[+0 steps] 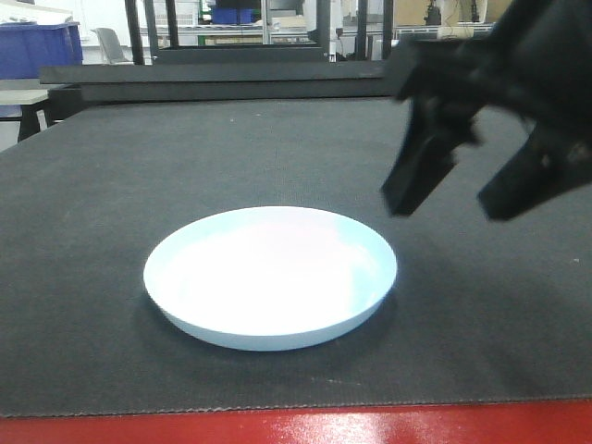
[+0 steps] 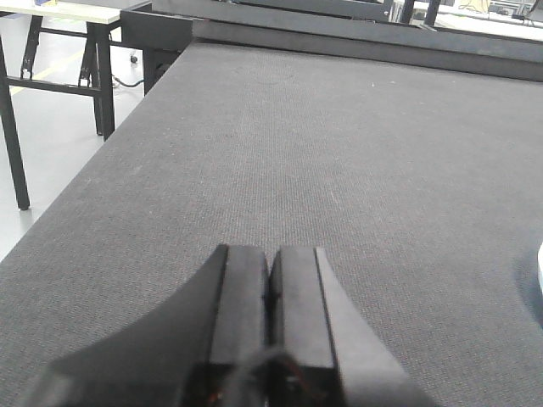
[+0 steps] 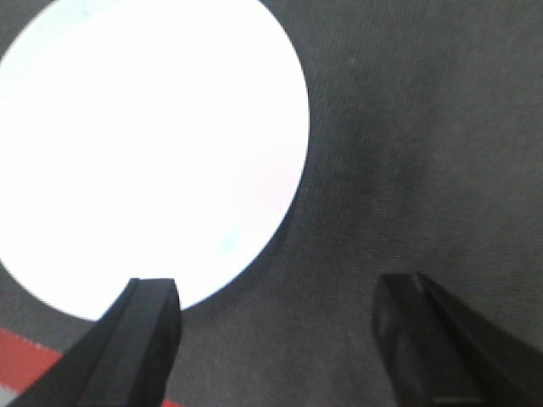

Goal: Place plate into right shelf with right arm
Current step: 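Lower the right gripper onto the rim of the white plate, then close the right gripper on the plate rim and lift it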

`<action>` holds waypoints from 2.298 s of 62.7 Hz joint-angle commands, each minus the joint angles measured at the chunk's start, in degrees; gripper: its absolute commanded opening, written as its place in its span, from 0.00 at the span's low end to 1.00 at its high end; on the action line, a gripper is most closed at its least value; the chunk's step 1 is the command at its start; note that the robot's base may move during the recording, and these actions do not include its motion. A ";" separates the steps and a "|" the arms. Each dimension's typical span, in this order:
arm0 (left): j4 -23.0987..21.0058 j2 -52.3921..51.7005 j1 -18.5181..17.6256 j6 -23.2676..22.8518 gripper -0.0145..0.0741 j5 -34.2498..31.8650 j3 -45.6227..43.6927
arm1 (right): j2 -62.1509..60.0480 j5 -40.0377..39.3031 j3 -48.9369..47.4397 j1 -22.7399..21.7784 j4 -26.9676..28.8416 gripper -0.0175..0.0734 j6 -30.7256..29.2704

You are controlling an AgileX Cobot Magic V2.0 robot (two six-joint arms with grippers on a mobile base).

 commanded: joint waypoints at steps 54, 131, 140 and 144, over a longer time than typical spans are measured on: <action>0.01 -0.36 -0.11 -0.34 0.11 -5.15 0.54 | 10.59 -13.43 -2.06 0.03 3.90 0.71 0.06; 0.01 -0.36 -0.11 -0.34 0.11 -5.15 0.54 | -4.76 -11.41 -1.80 -0.03 -1.11 0.25 0.01; 0.01 -0.36 -0.11 -0.34 0.11 -5.15 0.54 | -16.20 -11.89 -1.80 -0.03 -5.05 0.25 0.01; 0.01 -0.36 -0.11 -0.34 0.11 -5.15 0.54 | -21.15 -12.34 -1.80 -0.03 -7.35 0.25 0.01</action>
